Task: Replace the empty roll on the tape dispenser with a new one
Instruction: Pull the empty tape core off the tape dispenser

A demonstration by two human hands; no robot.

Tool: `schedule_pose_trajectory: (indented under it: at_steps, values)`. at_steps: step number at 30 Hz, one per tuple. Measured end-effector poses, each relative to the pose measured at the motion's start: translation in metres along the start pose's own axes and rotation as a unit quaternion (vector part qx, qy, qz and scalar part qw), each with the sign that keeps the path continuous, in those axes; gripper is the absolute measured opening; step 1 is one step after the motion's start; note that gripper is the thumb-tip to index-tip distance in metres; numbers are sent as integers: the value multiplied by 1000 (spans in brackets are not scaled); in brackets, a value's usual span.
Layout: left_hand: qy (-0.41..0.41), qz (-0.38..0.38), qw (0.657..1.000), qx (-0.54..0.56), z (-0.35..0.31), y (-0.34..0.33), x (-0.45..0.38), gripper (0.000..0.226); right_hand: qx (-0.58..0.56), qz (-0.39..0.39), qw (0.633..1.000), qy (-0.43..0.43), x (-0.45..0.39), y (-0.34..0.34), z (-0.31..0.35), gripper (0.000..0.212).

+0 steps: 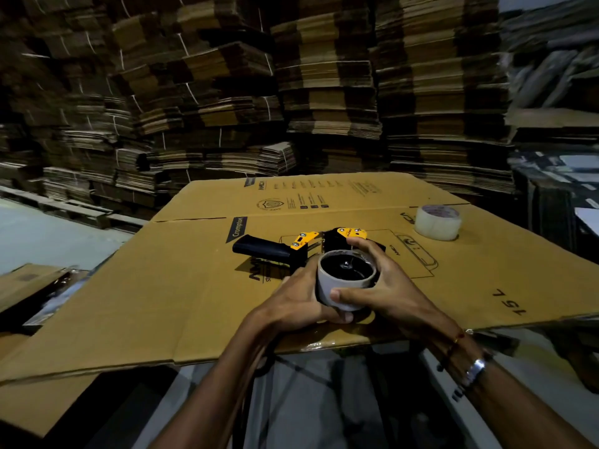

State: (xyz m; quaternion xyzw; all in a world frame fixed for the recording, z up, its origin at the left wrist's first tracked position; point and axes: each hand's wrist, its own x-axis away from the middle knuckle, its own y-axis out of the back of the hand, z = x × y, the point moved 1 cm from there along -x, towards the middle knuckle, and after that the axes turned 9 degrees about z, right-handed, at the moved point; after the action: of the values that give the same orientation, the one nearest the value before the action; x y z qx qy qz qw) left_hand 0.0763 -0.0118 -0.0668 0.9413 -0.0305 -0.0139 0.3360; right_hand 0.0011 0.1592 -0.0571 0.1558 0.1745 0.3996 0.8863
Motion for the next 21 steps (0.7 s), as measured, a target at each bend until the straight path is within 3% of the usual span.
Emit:
schedule_pose_trajectory:
  at_steps: [6,11,21]
  values:
    - [-21,4,1000,-10,0,2,0,94,-52,-23,998,11,-3,-1,-2,91]
    - [-29,23,998,55,1,3,-1,81,-62,-42,997,29,-1,-7,0,80]
    - [-41,6,998,35,2,1,-1,91,-97,-18,995,30,-3,-3,-1,79]
